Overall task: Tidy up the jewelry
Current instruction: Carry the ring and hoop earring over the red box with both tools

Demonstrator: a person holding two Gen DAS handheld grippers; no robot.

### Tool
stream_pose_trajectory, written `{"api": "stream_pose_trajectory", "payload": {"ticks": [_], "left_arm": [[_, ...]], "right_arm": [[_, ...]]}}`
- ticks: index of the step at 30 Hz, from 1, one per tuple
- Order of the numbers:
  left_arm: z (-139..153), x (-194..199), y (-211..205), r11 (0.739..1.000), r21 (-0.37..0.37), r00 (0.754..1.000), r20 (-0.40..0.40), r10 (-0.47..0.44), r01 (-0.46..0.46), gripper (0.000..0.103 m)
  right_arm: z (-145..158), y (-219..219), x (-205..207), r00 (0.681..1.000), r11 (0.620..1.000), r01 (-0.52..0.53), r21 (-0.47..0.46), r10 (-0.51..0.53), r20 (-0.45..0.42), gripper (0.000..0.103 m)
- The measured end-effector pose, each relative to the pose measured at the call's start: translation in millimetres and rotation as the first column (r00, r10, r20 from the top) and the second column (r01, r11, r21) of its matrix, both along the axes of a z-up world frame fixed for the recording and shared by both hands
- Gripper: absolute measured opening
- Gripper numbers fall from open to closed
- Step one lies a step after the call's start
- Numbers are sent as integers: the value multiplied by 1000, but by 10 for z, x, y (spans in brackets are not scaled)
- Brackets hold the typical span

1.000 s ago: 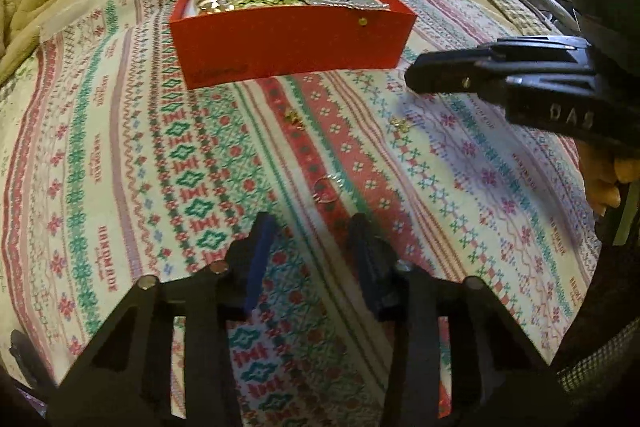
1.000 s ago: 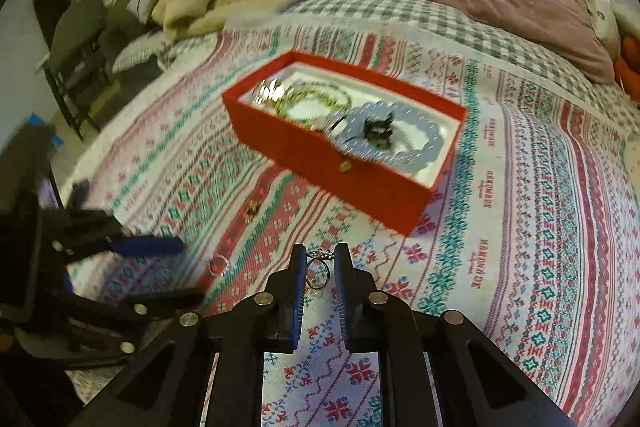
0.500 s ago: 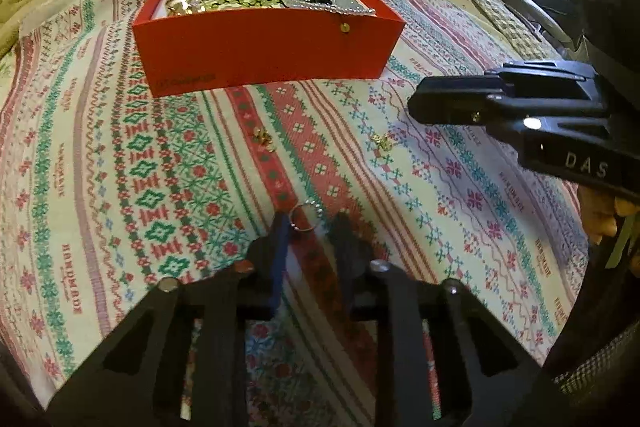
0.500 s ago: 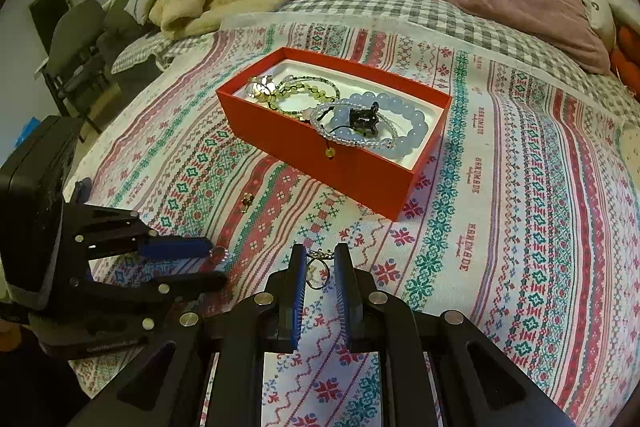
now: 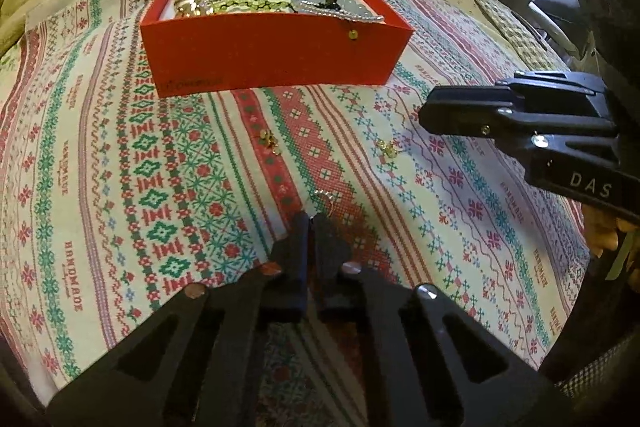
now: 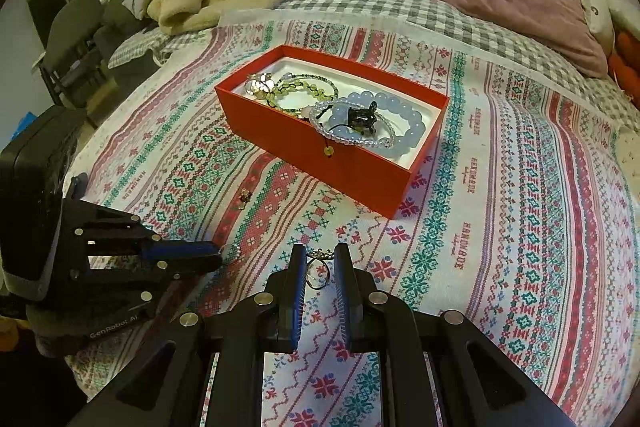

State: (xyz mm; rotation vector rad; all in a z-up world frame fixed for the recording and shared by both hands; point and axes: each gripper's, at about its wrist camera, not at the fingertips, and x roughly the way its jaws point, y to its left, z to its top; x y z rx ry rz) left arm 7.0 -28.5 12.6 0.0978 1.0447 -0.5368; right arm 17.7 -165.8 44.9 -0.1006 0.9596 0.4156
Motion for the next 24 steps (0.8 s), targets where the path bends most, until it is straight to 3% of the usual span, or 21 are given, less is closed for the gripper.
{"api": "stream_pose_trajectory", "payload": {"ticks": [4, 6, 7, 13, 22, 24], "left_arm": [[35, -52, -16, 999, -2, 999, 10, -41, 41, 6], [32, -49, -50, 999, 2, 999, 15, -46, 46, 25], [31, -46, -73, 999, 12, 999, 22, -45, 45, 29], [24, -22, -184, 997, 41, 997, 40, -61, 59, 33], [-9, 23, -250, 996, 52, 995, 62, -73, 70, 30], [-15, 17, -259, 996, 51, 995, 62, -80, 77, 17]], "right_arm": [[11, 11, -23, 1000, 1000, -5, -2, 5, 2, 14], [8, 13, -29, 1000, 1000, -6, -3, 6, 2, 14], [6, 14, -29, 1000, 1000, -7, -3, 7, 0, 14], [9, 0, -33, 1000, 1000, -5, -2, 5, 0, 14], [21, -57, -48, 1000, 1000, 10, 1, -10, -1, 14], [21, -59, -48, 1000, 1000, 10, 1, -10, -1, 14]]}}
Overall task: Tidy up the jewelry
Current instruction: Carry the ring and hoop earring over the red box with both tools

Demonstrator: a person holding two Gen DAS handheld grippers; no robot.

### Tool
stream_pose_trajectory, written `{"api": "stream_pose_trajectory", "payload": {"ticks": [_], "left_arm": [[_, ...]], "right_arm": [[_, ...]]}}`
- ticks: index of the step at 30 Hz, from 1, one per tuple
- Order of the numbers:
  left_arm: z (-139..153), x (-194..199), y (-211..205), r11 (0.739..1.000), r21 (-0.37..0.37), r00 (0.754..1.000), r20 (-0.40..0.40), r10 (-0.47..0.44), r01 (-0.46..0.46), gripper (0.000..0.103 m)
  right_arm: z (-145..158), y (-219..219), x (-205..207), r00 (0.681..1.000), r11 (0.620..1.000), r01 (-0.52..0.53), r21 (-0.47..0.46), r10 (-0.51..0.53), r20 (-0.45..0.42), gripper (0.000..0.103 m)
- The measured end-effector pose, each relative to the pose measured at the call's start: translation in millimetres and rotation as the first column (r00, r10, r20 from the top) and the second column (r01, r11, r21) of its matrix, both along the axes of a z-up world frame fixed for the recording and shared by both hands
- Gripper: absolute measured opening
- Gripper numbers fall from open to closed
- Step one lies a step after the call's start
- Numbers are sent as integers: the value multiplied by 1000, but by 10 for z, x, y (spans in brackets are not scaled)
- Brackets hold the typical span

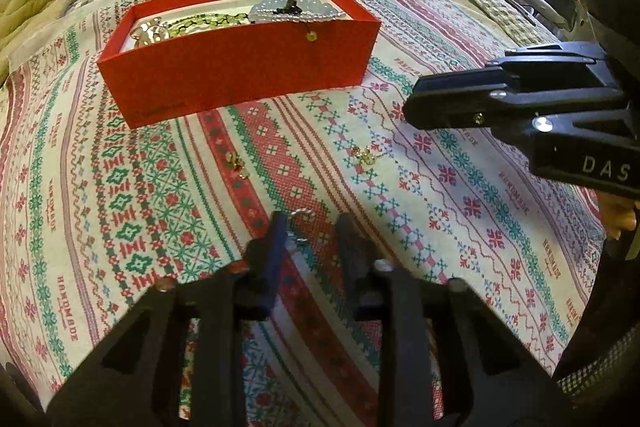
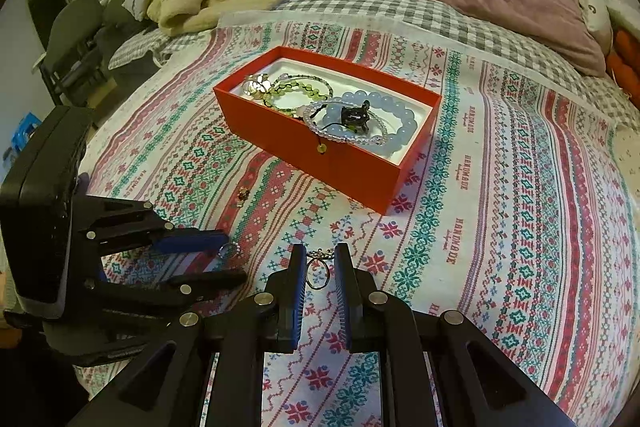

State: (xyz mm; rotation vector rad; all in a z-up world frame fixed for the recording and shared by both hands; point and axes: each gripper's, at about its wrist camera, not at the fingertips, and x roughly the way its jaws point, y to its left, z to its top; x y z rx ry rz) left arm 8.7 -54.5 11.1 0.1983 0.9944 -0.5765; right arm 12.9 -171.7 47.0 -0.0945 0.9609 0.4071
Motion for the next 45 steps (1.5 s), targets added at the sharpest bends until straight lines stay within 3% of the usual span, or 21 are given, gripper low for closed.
{"api": "stream_pose_trajectory", "payload": {"ticks": [12, 22, 32, 38, 45], "left_arm": [[82, 4, 48, 1000, -9, 1000, 0, 11, -11, 15], [422, 89, 174, 998, -32, 996, 70, 58, -56, 15], [751, 462, 297, 984, -77, 977, 129, 168, -159, 15], [747, 733, 307, 971, -101, 966, 123, 229, -217, 15], [594, 956, 221, 966, -64, 959, 120, 257, -251, 15]], "right_arm": [[42, -11, 8, 1000, 1000, 4, 7, -4, 10, 14], [247, 17, 71, 999, 999, 22, 36, -23, 45, 14], [564, 76, 308, 991, 994, 68, 85, -77, 106, 14], [597, 2, 557, 986, 983, 128, 130, -141, 93, 14], [471, -142, 837, 974, 961, 212, 177, -222, 41, 14]]}}
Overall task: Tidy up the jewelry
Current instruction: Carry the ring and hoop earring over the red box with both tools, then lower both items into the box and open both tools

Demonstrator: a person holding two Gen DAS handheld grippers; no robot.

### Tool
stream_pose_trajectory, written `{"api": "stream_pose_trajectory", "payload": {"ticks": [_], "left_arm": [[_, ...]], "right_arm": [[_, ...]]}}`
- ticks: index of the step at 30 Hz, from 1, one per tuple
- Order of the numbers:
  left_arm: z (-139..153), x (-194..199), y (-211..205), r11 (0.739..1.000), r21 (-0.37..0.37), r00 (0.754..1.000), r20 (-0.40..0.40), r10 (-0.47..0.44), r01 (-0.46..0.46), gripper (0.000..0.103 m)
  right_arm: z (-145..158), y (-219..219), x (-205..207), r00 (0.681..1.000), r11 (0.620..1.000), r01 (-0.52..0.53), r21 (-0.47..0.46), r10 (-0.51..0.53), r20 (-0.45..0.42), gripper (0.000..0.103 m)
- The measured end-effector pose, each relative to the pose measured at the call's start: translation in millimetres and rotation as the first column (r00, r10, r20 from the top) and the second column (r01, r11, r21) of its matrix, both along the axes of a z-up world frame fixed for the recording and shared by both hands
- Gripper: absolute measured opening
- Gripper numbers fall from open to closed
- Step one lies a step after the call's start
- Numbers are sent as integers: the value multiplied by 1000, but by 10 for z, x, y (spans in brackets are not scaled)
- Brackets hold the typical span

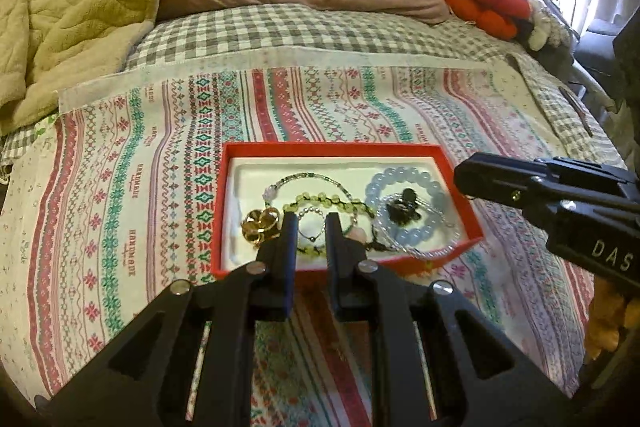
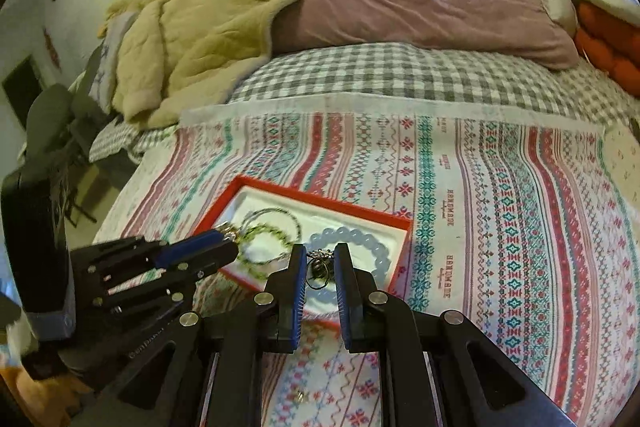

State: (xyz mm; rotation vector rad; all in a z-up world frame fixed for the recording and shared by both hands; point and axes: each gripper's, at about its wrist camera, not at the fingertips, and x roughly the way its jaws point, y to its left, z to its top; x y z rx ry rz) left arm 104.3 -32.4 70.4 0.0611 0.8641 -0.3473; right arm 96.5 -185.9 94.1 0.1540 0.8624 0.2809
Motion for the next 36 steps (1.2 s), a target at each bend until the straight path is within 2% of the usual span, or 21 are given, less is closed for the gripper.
{"api": "stream_pose_trajectory", "payload": {"ticks": [10, 19, 25, 30, 32, 35, 36], "left_arm": [[-36, 114, -84, 1000, 1, 1000, 2, 9, -9, 16], [4, 85, -100, 1000, 14, 1000, 14, 1, -1, 16], [81, -5, -76, 1000, 17, 1000, 25, -6, 6, 33], [174, -123, 2, 1000, 4, 999, 35, 6, -7, 56], [207, -180, 29, 1000, 3, 999, 38, 12, -12, 60], [234, -263, 54, 1000, 10, 999, 32, 22, -22, 70], [237, -284, 59, 1000, 14, 999, 29, 27, -28, 75]], "right_arm": [[-137, -27, 151, 999, 1000, 25, 10, -25, -34, 14], [-119, -52, 152, 999, 999, 34, 7, -33, -38, 16], [-68, -85, 114, 999, 999, 37, 3, -36, -41, 19], [-17, -122, 34, 998, 999, 35, 0, -35, -49, 20], [1, -134, -14, 998, 999, 33, -5, -33, -52, 22], [30, -142, -93, 998, 999, 31, -16, -31, -50, 30], [37, -142, -119, 998, 999, 31, -18, -32, -48, 42]]}}
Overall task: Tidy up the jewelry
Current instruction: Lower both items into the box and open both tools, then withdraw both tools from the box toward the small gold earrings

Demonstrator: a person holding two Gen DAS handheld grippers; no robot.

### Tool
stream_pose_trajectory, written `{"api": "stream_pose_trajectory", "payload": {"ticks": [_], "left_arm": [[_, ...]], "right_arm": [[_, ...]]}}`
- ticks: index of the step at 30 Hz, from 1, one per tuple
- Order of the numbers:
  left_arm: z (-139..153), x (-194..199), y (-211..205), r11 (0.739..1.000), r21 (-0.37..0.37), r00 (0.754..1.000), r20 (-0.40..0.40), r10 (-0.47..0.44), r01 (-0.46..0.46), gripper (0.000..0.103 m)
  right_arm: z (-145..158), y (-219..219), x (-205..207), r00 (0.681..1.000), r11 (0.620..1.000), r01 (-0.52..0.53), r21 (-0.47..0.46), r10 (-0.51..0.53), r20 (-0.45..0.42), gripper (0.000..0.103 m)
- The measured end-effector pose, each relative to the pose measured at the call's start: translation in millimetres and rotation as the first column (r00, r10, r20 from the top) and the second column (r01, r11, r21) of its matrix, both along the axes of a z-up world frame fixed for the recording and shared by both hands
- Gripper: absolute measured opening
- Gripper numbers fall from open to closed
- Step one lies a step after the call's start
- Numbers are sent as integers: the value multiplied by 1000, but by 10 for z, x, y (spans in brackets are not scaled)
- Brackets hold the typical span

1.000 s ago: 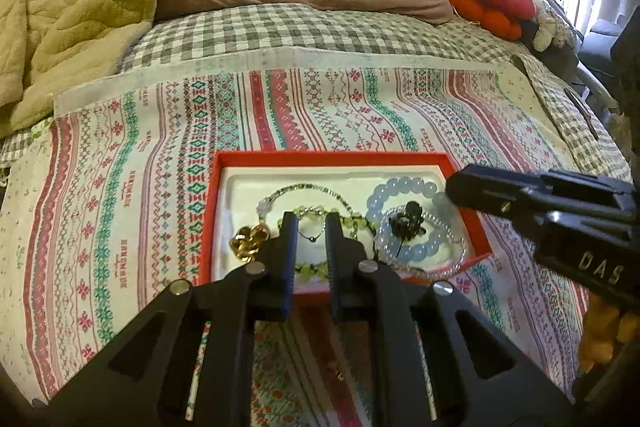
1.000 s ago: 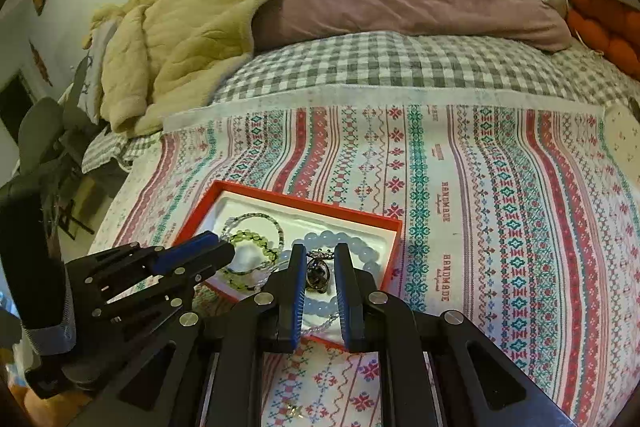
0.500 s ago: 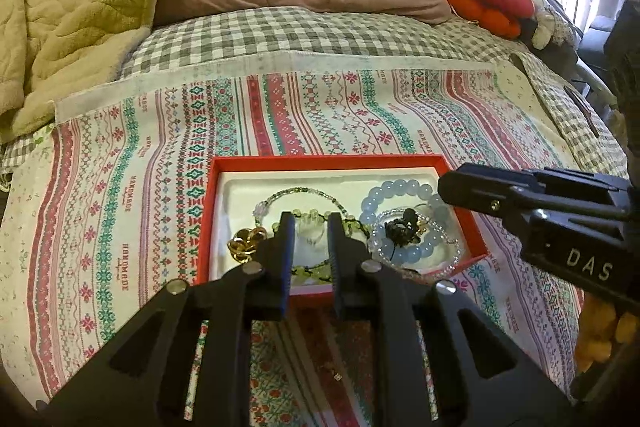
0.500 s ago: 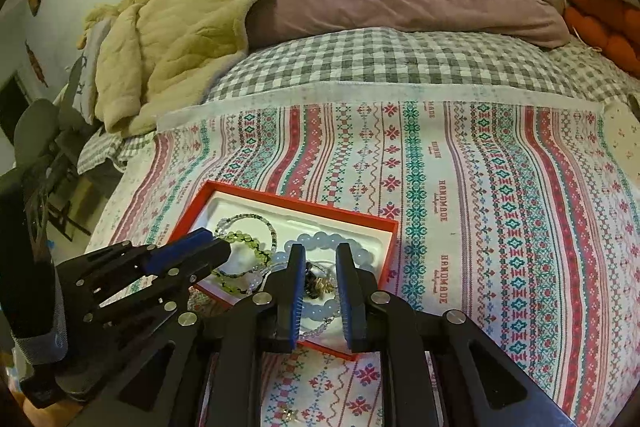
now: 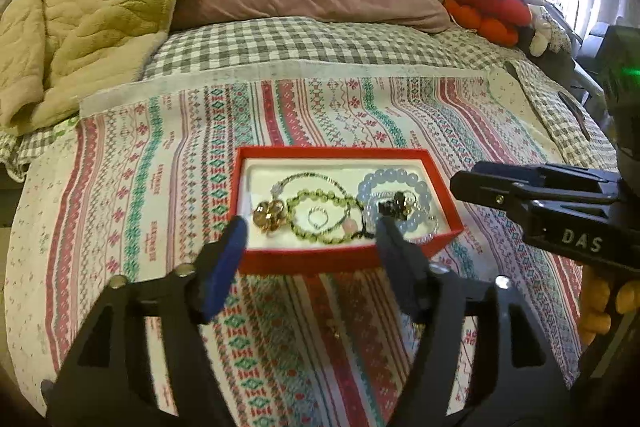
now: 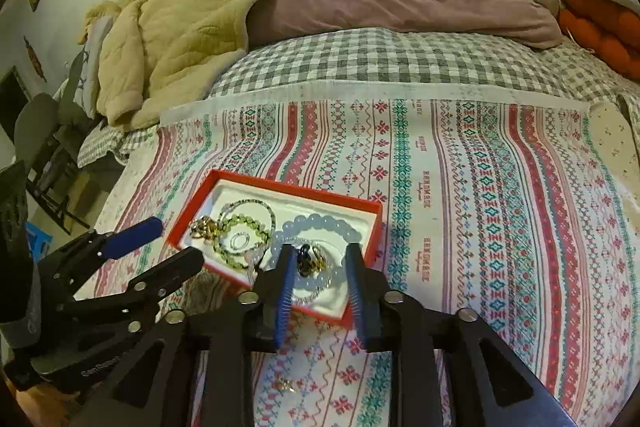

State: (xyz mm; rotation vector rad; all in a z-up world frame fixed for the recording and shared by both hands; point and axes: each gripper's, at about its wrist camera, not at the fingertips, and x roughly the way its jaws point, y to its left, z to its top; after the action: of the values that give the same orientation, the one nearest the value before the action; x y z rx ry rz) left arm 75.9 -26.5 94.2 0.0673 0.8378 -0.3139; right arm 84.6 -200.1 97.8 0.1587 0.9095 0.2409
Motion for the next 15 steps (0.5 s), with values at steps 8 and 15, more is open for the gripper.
{"api": "stream_pose_trajectory", "payload": {"ticks": [8, 15], "left_arm": [[-29, -200, 27, 999, 28, 998, -56, 35, -34, 84], [-108, -326, 28, 996, 75, 995, -84, 55, -48, 100]], "right_arm": [[109, -22, -208, 1000, 999, 28, -24, -28, 9, 76], [80, 3, -380, 999, 996, 29, -85, -30, -14, 84]]}}
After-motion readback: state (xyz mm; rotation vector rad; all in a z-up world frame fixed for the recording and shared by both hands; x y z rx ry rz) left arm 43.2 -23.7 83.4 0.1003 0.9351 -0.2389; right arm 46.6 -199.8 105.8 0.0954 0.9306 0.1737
